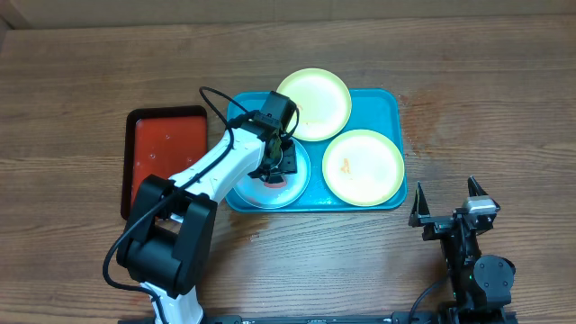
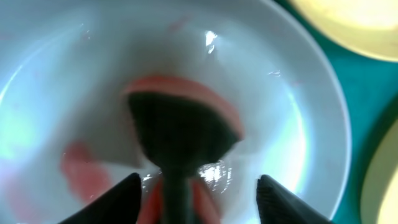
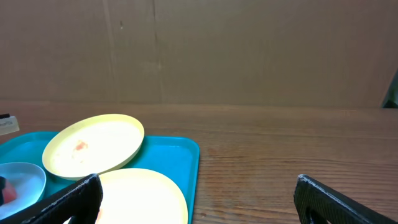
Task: Clean dirty plates on tray and stack at the side
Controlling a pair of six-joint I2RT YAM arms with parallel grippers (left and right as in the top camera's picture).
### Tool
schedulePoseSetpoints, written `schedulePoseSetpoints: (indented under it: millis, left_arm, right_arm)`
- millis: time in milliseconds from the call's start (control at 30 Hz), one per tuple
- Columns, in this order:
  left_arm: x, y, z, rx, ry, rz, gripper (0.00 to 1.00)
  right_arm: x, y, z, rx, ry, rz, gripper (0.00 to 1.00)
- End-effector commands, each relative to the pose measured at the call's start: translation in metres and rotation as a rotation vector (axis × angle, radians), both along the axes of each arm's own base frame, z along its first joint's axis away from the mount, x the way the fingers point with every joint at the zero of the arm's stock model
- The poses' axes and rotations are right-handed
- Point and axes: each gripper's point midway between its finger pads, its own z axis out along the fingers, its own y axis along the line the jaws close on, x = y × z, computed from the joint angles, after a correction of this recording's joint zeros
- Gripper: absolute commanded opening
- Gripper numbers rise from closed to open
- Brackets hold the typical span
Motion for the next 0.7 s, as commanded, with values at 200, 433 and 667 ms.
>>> schedulePoseSetpoints:
  millis: [200, 433, 667]
  left_arm:
    - [0.041, 0.015, 0.088, -0.081, -0.043, 0.074, 0.66]
    - [0.082, 0.107, 0.172, -0.010, -0.177, 0.292, 1.00]
    - [0.081, 0.183, 0.176, 0.003, -0.153, 0.466, 1.00]
  right_arm:
    - [0.000, -0.002, -0.002, -0.004, -0.003, -0.011, 1.00]
    - [0.000, -0.002, -0.002, -0.003, -0.003, -0.011, 1.00]
    - [0.000, -0.002, -0.002, -0.004, -0.003, -0.011, 1.00]
